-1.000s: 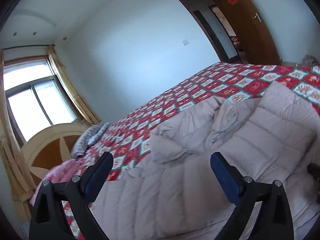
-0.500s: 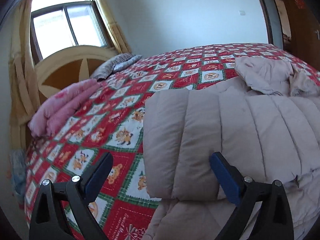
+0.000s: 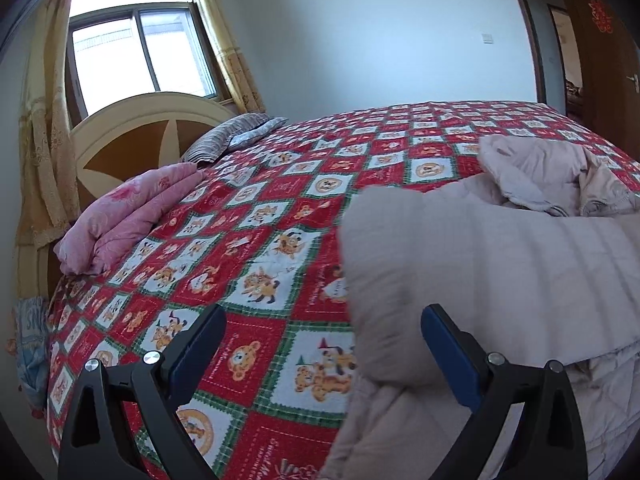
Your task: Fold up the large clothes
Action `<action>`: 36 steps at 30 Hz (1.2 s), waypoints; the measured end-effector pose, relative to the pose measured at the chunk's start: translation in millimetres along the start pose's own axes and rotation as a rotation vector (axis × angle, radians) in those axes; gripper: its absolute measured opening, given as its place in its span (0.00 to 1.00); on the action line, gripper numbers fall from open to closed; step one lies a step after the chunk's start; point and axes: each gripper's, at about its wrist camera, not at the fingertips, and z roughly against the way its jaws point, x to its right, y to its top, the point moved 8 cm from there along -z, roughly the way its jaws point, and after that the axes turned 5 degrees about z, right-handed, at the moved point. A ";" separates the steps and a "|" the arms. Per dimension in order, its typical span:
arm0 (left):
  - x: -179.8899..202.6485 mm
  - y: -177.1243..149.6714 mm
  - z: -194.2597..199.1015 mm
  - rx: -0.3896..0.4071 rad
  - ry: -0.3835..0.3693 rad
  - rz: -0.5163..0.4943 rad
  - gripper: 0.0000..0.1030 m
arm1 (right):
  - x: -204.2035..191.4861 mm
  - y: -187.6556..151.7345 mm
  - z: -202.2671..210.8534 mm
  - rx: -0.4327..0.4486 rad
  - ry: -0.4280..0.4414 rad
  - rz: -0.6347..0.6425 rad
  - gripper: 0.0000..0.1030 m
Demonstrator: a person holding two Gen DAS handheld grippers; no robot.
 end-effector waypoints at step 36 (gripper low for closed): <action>111.0 -1.9 -60.9 -0.140 -0.163 -0.085 0.99 | -9.1 -15.1 -45.3 -0.002 -0.108 0.051 0.54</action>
